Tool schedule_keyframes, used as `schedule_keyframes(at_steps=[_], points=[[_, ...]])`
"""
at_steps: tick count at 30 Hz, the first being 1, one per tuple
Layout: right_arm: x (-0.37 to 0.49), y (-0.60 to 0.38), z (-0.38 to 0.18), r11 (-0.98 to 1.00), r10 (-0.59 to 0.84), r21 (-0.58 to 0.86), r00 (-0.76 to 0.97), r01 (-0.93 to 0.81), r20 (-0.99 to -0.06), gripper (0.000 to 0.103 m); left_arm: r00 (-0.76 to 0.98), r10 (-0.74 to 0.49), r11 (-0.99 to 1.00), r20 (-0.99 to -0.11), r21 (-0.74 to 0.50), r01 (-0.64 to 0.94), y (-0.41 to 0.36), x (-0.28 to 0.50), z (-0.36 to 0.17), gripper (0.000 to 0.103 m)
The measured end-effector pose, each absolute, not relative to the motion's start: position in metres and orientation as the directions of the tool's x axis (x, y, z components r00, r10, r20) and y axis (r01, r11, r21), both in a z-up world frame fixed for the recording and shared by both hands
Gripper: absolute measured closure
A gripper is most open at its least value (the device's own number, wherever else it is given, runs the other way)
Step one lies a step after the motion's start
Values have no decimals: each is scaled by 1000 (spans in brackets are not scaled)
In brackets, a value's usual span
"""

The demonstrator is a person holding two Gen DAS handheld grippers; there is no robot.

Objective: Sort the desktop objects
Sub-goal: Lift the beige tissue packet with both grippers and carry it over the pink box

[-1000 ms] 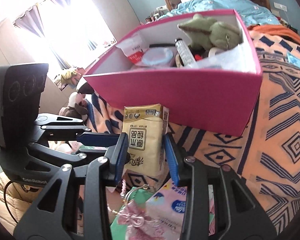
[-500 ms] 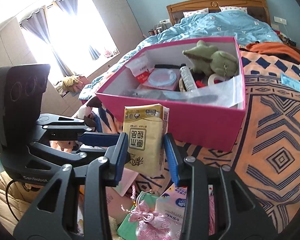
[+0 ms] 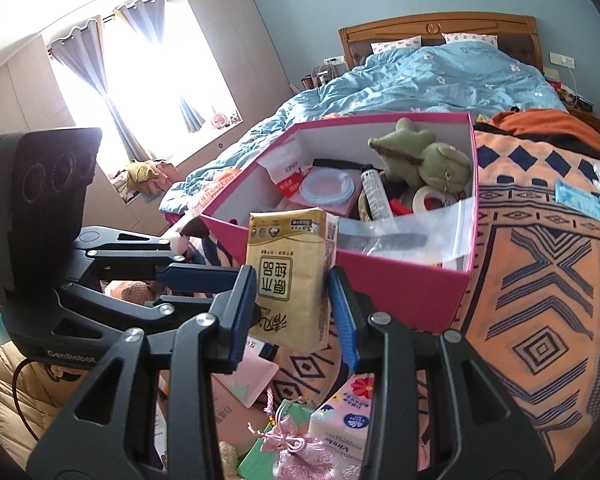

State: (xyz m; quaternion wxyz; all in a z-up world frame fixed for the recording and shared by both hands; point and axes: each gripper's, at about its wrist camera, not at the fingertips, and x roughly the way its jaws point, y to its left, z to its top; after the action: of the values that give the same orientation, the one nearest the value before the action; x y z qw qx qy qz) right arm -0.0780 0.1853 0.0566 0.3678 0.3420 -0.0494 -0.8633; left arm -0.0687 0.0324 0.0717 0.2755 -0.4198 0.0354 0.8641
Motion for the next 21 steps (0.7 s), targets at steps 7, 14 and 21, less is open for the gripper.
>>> schedule_keyframes(at_steps=[7, 14, 21], points=[[-83, 187, 66, -729, -664, 320, -512, 605, -544, 62, -506, 446, -846, -738, -163, -508, 35, -78, 80, 80], [-89, 190, 74, -728, -668, 324, -519, 604, -534, 62, -511, 443, -849, -737, -163, -502, 36, -88, 84, 80], [-95, 190, 77, -727, -669, 326, -517, 605, -533, 62, -507, 446, -850, -737, -172, -499, 35, -97, 86, 80]])
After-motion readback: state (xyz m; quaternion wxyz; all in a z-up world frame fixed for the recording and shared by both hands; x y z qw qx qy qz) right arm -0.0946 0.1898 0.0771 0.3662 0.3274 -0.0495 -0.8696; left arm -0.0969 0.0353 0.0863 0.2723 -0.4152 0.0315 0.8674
